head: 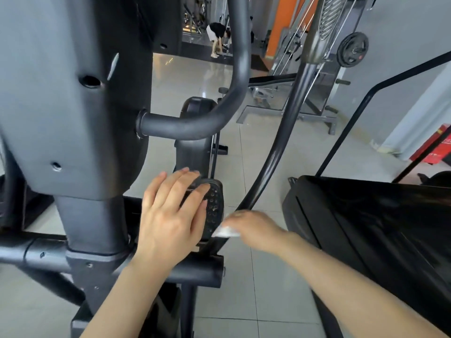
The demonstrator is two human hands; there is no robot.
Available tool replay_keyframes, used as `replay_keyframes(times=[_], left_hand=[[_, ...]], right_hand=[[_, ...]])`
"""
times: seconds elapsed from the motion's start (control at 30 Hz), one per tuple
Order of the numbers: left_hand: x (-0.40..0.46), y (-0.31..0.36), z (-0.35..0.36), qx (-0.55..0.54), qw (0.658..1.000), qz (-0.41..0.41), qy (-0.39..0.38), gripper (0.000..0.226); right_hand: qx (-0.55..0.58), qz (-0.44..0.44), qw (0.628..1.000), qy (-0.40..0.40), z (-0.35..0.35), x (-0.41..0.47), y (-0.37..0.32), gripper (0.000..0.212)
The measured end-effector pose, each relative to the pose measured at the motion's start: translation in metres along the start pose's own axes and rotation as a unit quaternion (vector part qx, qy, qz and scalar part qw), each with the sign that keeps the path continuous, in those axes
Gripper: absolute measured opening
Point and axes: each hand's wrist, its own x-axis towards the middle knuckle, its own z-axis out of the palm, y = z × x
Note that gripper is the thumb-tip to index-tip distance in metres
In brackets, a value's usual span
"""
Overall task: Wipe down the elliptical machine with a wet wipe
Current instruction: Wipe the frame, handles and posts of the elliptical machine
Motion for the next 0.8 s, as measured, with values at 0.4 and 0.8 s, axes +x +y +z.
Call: replay_keyframes(times=[0.4, 0.8], left_hand=[[0.021, -0.047, -0.053, 0.125, 0.976, -0.153, 0.094, 0.062], [0.009, -0.071, -0.053, 0.040, 0.989, -0.144, 0.020, 0.061]], right_hand=[[0.237, 0.007, 0.799, 0.553, -0.131, 0.053, -0.046, 0.034], [-0.113, -0.201, 0.856, 0.463, -0.095, 0.087, -0.122, 0.024]])
